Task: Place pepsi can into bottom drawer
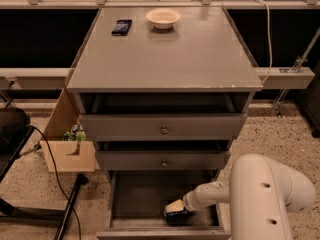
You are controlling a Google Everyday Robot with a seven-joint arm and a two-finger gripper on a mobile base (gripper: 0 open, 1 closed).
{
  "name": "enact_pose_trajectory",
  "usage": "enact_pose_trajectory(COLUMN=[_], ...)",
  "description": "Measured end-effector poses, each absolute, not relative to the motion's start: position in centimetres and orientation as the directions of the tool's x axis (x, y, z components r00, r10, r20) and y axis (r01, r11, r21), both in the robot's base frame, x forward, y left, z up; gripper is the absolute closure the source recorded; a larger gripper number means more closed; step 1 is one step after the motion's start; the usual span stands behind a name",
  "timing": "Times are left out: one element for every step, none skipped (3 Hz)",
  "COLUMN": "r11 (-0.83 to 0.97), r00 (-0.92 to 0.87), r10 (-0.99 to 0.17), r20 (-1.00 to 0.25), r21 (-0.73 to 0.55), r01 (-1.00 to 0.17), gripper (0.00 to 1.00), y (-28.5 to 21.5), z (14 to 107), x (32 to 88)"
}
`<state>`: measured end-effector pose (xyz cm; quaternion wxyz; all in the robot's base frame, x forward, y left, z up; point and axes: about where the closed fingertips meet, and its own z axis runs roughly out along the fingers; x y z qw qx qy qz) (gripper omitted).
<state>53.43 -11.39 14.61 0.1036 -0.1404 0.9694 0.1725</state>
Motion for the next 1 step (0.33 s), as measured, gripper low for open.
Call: enact_pose_trajectory(r11=[0.901], r00=[-0.939], r10=[-0.237], r20=[-0.249], r21=[0.305], r01=[-0.308], gripper=[0.00], y=[-11.39], z=[14.61], x=[53.43])
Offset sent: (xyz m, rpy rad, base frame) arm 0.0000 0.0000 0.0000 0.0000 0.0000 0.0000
